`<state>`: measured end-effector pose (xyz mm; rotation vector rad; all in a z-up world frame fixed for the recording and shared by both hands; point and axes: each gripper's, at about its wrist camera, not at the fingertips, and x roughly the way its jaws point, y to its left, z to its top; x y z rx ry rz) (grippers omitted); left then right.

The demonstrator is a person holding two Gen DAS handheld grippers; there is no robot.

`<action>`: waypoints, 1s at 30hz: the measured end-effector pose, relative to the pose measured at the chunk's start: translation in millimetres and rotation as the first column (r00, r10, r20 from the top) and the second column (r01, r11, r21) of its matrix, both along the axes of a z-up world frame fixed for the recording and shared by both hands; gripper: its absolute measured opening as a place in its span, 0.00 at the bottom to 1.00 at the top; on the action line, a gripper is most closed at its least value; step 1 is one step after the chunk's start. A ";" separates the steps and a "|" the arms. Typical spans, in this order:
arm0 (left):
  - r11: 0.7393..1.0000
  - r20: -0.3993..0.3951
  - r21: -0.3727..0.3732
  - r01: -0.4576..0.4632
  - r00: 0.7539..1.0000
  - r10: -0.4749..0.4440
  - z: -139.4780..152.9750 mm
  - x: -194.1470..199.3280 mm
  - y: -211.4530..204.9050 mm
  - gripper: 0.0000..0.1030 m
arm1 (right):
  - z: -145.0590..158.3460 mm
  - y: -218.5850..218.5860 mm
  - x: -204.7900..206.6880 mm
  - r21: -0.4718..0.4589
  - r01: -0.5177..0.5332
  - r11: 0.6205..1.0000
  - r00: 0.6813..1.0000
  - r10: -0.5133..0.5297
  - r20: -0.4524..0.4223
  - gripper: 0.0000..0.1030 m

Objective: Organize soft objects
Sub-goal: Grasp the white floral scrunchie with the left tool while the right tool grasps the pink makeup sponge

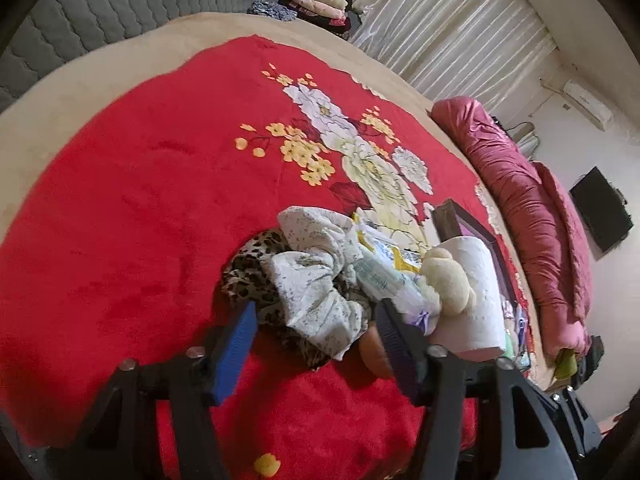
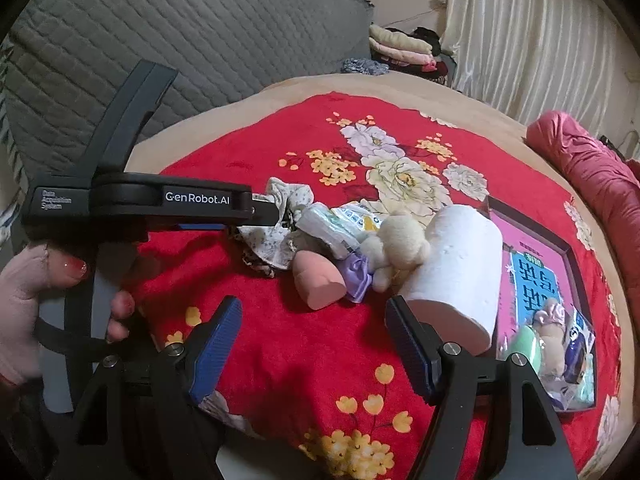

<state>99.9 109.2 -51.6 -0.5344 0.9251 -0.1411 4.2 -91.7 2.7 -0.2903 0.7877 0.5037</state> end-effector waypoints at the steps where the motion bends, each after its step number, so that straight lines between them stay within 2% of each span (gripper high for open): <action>1: 1.000 0.004 -0.013 0.004 1.000 -0.004 -1.8 1.3 -0.2 0.48 | -2.1 1.0 2.9 0.000 0.001 1.000 1.000 -0.001 -0.005 0.73; 3: 1.000 0.005 -0.027 0.004 1.000 -0.004 -3.6 4.0 0.8 0.39 | -5.8 3.2 9.6 0.001 0.006 1.000 1.000 -0.006 -0.014 0.73; 5: 0.999 0.009 -0.042 0.008 1.000 -0.008 -5.2 6.2 1.8 0.34 | -9.6 6.5 15.4 -0.001 0.004 1.000 1.000 -0.004 -0.019 0.73; 10: 0.998 0.010 -0.055 0.008 1.000 -0.008 -9.5 11.8 4.6 0.28 | -26.2 17.9 34.6 -0.036 -0.008 0.999 0.999 0.006 -0.040 0.73; 13: 0.998 0.014 -0.056 0.009 1.000 -0.008 -9.8 12.9 5.0 0.26 | -35.8 20.6 44.5 -0.025 -0.018 1.000 0.998 0.016 -0.059 0.73; 19: 0.999 0.023 -0.051 0.011 1.000 -0.010 -14.2 16.1 4.8 0.16 | -45.1 33.6 52.6 -0.068 -0.063 0.996 0.998 0.063 -0.007 0.72; 22: 0.998 0.023 -0.059 0.021 1.000 -0.019 -15.9 17.3 4.8 0.15 | -51.0 41.2 58.0 -0.106 -0.079 0.991 0.997 0.081 0.011 0.64; 24: 0.998 0.024 -0.053 0.027 0.999 -0.026 -16.7 18.6 3.7 0.14 | -57.8 45.6 61.5 -0.143 -0.086 0.986 0.996 0.088 0.014 0.49; 26: 0.998 0.023 -0.054 0.029 0.999 -0.028 -17.9 19.3 3.4 0.13 | -68.2 49.1 65.7 -0.192 -0.079 0.978 0.997 0.081 0.005 0.40; 30: 0.998 0.037 -0.043 0.039 0.999 -0.037 -17.0 17.7 1.9 0.09 | -67.9 39.7 67.2 -0.129 -0.066 0.990 0.998 0.065 -0.010 0.38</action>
